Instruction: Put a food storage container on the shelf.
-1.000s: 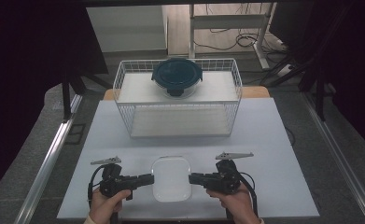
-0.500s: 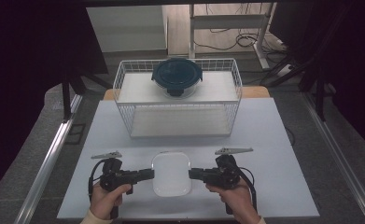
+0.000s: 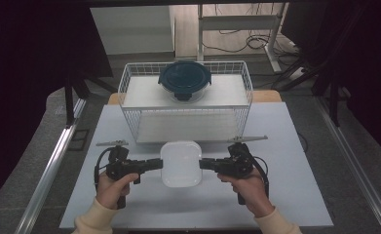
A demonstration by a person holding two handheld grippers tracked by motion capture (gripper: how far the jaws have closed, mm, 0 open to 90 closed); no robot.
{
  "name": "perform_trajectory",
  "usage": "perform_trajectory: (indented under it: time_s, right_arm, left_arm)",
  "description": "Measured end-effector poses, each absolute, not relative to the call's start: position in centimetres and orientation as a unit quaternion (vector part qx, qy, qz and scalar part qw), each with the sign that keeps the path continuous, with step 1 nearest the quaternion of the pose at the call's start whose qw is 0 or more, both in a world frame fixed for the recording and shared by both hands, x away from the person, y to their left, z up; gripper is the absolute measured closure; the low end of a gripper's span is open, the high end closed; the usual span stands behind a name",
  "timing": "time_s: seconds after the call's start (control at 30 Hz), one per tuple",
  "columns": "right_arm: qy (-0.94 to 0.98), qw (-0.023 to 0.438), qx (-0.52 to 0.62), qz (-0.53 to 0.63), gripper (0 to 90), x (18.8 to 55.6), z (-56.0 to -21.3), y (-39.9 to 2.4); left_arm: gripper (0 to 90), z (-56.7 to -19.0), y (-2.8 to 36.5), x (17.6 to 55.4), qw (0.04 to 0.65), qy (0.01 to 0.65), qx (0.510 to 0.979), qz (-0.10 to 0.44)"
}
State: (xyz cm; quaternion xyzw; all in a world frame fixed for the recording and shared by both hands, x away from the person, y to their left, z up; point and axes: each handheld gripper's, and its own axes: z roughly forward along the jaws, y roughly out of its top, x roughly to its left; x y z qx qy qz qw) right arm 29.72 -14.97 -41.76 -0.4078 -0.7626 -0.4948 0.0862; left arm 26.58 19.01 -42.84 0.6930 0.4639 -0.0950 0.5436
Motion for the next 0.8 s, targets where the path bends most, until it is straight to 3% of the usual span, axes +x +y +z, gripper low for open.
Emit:
perform_trajectory:
  time_s: [0.8]
  right_arm:
    - [-0.751,0.051,-0.382,-0.536,79.0,33.5,-32.7,-14.4]
  left_arm:
    - [81.4,-32.1,19.7,30.2,0.572,0.421,0.702,-0.044]
